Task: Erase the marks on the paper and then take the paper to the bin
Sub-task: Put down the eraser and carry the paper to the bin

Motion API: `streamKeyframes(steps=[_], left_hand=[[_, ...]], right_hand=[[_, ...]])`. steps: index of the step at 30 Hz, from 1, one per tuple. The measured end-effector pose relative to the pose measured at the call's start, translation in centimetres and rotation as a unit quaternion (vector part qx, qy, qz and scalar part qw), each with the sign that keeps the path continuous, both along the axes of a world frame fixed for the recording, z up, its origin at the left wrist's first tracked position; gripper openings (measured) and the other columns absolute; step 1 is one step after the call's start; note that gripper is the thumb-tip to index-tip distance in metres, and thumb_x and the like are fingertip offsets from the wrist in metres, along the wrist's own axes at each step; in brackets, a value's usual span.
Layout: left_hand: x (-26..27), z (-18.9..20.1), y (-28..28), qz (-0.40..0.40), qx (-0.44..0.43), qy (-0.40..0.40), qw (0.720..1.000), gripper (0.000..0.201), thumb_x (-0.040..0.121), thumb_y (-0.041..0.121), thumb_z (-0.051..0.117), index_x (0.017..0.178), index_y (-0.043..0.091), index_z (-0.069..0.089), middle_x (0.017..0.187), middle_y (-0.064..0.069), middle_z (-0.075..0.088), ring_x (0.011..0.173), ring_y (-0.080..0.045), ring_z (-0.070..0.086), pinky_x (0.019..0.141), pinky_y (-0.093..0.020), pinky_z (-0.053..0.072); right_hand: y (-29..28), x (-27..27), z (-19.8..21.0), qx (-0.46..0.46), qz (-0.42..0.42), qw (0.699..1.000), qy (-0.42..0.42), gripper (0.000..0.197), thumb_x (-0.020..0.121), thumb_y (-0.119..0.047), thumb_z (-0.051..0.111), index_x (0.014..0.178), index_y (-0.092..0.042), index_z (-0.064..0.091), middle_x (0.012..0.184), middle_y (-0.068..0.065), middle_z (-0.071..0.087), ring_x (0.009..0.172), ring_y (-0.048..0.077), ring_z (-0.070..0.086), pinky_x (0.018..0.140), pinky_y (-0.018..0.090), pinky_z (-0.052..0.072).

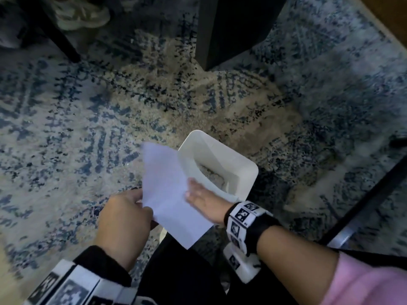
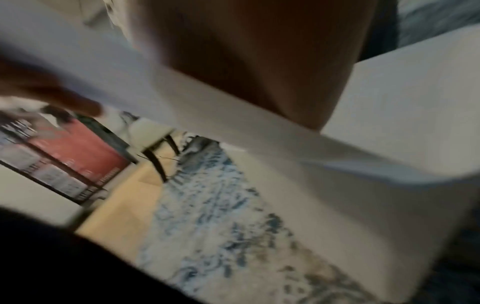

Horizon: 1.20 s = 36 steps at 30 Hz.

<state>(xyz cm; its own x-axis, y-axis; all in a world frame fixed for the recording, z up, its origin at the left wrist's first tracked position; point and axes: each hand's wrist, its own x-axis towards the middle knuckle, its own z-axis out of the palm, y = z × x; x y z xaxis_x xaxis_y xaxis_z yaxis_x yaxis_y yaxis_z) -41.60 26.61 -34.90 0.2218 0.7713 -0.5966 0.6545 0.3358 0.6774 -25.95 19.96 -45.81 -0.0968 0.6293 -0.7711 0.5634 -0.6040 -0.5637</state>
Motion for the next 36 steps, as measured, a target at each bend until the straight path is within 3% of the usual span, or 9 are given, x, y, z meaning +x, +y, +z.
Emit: streamKeyframes(steps=[3, 8, 12, 15, 19, 23, 26, 30, 36], left_hand=[[0.4, 0.6, -0.4, -0.006, -0.026, -0.004, 1.000, 0.013, 0.056, 0.005, 0.053, 0.053, 0.014, 0.060, 0.046, 0.001, 0.059, 0.058, -0.029, 0.061, 0.069, -0.048, 0.057], [1.6, 0.1, -0.5, 0.023, -0.062, -0.021, 0.998, 0.016, 0.062, 0.001, 0.055, 0.073, 0.006, 0.066, 0.072, -0.025, 0.069, 0.070, -0.033, 0.068, 0.076, -0.058, 0.055], [0.8, 0.2, -0.6, 0.035, -0.076, -0.030, 0.996, 0.032, 0.068, -0.013, 0.050, 0.072, 0.012, 0.070, 0.051, -0.007, 0.066, 0.056, -0.023, 0.061, 0.078, -0.057, 0.055], [0.7, 0.4, -0.7, 0.017, -0.075, -0.041, 0.996, 0.033, 0.073, -0.016, 0.047, 0.074, 0.011, 0.068, 0.041, 0.000, 0.059, 0.056, -0.024, 0.054, 0.077, -0.054, 0.054], [0.3, 0.3, -0.3, 0.044, -0.101, -0.064, 0.992, 0.040, 0.074, -0.017, 0.047, 0.084, 0.016, 0.068, 0.055, -0.003, 0.071, 0.055, -0.015, 0.064, 0.062, -0.033, 0.059], [-1.1, 0.8, -0.1, 0.013, -0.112, -0.066, 0.991, 0.034, 0.064, -0.001, 0.054, 0.083, 0.023, 0.070, 0.078, -0.026, 0.068, 0.068, -0.022, 0.055, 0.081, -0.048, 0.049], [-1.1, 0.6, 0.0, 0.012, -0.125, -0.086, 0.988, 0.040, 0.074, -0.014, 0.047, 0.082, 0.017, 0.070, 0.073, -0.023, 0.069, 0.068, -0.022, 0.056, 0.079, -0.042, 0.051], [-0.4, 0.6, -0.2, 0.026, -0.120, -0.101, 0.987, 0.041, 0.072, -0.020, 0.044, 0.082, 0.011, 0.070, 0.070, -0.016, 0.072, 0.064, -0.023, 0.060, 0.074, -0.040, 0.055], [-1.5, -0.1, 0.1, 0.017, -0.149, -0.090, 0.985, 0.048, 0.071, -0.015, 0.046, 0.081, 0.025, 0.071, 0.084, -0.034, 0.063, 0.070, -0.023, 0.050, 0.075, -0.039, 0.042]], right_hand=[[0.4, 2.0, -0.2, -0.008, -0.026, 0.995, -0.101, 0.065, 0.099, -0.050, 0.025, 0.151, -0.020, 0.000, 0.159, 0.009, -0.007, 0.146, 0.024, -0.009, 0.119, 0.041, -0.001], [0.8, -3.6, 2.6, 0.162, -0.015, 0.982, 0.095, 0.056, 0.101, -0.035, 0.030, 0.148, -0.027, 0.001, 0.158, -0.006, -0.003, 0.143, 0.006, -0.008, 0.114, 0.026, -0.006], [-0.9, 1.1, -0.6, -0.014, -0.019, 0.996, -0.089, 0.056, 0.102, -0.038, 0.026, 0.151, -0.014, 0.012, 0.159, 0.009, 0.007, 0.146, 0.026, 0.006, 0.118, 0.037, 0.005], [-0.2, 1.9, -0.1, 0.029, -0.065, 0.991, -0.114, 0.062, 0.099, -0.048, 0.028, 0.151, -0.027, 0.003, 0.159, 0.006, -0.008, 0.145, 0.023, -0.012, 0.117, 0.043, -0.002], [0.0, -0.4, 0.9, 0.035, -0.079, 0.993, 0.074, 0.055, 0.100, -0.043, 0.029, 0.150, -0.027, 0.013, 0.159, 0.000, 0.004, 0.146, 0.016, 0.002, 0.116, 0.032, 0.003], [0.1, 3.9, -2.4, -0.116, -0.106, 0.981, -0.117, 0.065, 0.097, -0.056, 0.023, 0.150, -0.020, 0.017, 0.156, 0.009, 0.023, 0.140, 0.029, 0.029, 0.113, 0.039, 0.025], [2.3, 3.5, -1.8, -0.016, -0.071, 0.987, -0.145, 0.066, 0.096, -0.054, 0.028, 0.151, -0.023, 0.008, 0.158, 0.010, 0.009, 0.145, 0.028, 0.013, 0.117, 0.042, 0.015], [4.1, -0.5, 0.2, 0.121, -0.012, 0.993, 0.006, 0.062, 0.100, -0.044, 0.030, 0.151, -0.024, 0.000, 0.159, -0.003, -0.007, 0.145, 0.014, -0.007, 0.115, 0.030, -0.004], [3.0, 3.6, -3.6, -0.101, -0.122, 0.978, -0.134, 0.066, 0.097, -0.054, 0.028, 0.151, -0.017, 0.015, 0.156, 0.013, 0.020, 0.141, 0.031, 0.025, 0.114, 0.041, 0.022]])
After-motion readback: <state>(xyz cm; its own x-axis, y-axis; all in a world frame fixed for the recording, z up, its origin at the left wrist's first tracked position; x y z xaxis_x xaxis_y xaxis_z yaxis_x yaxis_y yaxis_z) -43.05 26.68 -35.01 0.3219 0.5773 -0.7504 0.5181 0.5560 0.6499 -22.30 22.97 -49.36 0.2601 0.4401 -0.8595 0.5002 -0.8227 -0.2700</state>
